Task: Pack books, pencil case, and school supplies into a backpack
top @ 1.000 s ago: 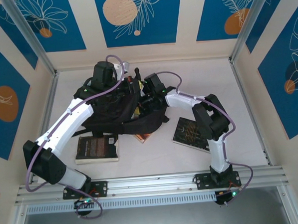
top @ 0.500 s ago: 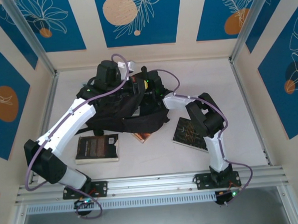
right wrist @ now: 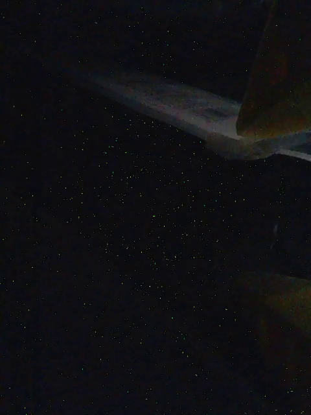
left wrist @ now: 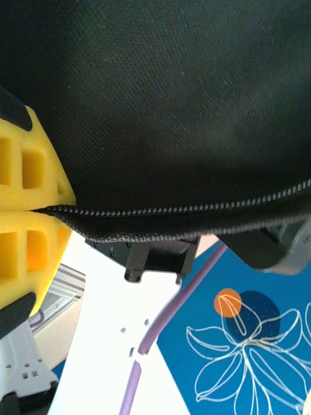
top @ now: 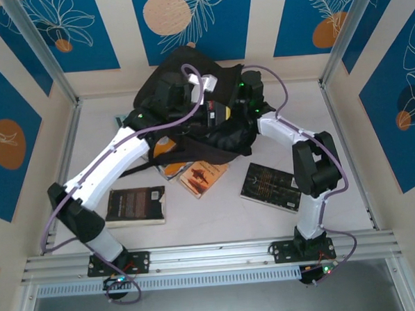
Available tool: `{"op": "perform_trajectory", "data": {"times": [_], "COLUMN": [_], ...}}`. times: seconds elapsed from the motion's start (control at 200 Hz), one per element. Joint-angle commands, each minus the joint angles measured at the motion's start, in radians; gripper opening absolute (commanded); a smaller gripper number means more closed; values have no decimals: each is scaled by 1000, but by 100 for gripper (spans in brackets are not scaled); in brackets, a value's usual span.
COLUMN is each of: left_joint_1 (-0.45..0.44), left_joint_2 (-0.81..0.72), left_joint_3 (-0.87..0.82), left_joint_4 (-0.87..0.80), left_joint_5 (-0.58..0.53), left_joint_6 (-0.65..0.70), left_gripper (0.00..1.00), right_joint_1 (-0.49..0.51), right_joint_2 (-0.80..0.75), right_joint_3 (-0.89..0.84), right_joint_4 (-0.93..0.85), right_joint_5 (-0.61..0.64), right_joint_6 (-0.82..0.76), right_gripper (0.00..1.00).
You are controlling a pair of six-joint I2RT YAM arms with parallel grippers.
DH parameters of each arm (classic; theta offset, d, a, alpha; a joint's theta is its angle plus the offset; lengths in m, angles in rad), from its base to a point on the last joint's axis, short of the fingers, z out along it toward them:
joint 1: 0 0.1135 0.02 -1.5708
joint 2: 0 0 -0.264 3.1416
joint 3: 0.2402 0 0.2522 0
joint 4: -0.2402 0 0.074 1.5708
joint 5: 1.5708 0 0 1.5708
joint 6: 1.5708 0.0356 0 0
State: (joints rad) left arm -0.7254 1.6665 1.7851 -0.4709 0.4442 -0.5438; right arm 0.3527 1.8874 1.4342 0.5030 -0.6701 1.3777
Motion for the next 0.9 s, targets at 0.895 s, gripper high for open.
{"op": "perform_trajectory", "data": {"times": [0.895], "left_joint_1": [28], "left_joint_2": [545], "left_joint_3": [446], "left_joint_4": [-112], "left_joint_5": [-80], "left_joint_6": [-121], "left_gripper": [0], "right_joint_1": [-210], "right_joint_2": [-550], "right_joint_3": [-301], "right_joint_4": [-1007], "right_joint_5": [630], "right_joint_6": [-483], "right_gripper": [72]}}
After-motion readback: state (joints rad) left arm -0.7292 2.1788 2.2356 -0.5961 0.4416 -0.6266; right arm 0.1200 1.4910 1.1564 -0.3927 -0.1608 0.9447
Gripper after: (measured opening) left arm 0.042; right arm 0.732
